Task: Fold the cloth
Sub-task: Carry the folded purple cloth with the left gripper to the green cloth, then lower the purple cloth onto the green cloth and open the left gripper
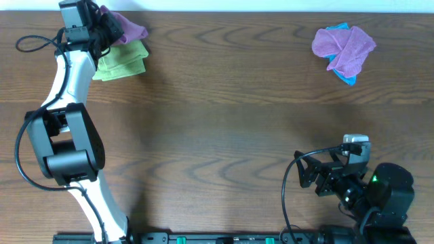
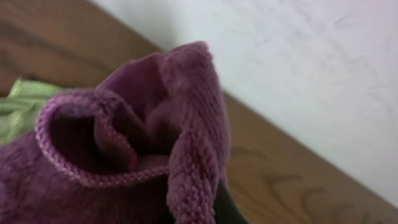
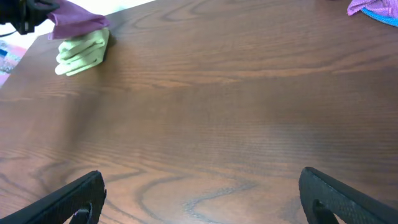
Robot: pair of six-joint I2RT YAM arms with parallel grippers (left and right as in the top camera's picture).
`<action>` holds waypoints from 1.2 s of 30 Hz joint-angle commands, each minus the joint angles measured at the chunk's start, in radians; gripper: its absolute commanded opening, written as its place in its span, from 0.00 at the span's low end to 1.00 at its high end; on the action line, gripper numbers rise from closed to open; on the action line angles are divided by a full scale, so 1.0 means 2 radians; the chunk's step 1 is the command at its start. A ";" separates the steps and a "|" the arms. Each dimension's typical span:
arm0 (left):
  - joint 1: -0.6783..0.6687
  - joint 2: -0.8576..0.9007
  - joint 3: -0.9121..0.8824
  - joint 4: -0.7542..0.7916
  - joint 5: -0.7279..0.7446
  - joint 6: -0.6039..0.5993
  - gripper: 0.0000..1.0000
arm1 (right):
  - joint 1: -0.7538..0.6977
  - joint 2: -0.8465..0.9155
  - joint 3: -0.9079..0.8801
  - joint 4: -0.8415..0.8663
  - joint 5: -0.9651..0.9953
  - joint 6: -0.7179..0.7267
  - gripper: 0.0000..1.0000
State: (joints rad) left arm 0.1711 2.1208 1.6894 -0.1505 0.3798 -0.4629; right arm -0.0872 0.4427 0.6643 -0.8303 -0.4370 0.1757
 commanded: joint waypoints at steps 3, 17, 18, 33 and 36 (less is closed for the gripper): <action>0.000 0.000 0.012 -0.041 -0.034 0.042 0.06 | -0.003 -0.002 -0.003 -0.001 0.000 0.005 0.99; 0.000 0.000 0.012 -0.125 -0.102 0.064 0.22 | -0.003 -0.002 -0.003 -0.001 0.000 0.005 0.99; 0.000 0.000 0.012 -0.129 -0.104 0.063 0.27 | -0.003 -0.002 -0.003 -0.001 0.000 0.005 0.99; 0.023 -0.028 0.012 -0.190 -0.107 0.064 0.66 | -0.003 -0.002 -0.003 -0.001 0.000 0.005 0.99; 0.027 -0.051 0.012 -0.190 -0.108 0.064 0.71 | -0.003 -0.002 -0.003 -0.001 0.000 0.005 0.99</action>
State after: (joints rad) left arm 0.2150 2.0987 1.6913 -0.5274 0.1757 -0.3393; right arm -0.0872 0.4427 0.6643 -0.8303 -0.4370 0.1757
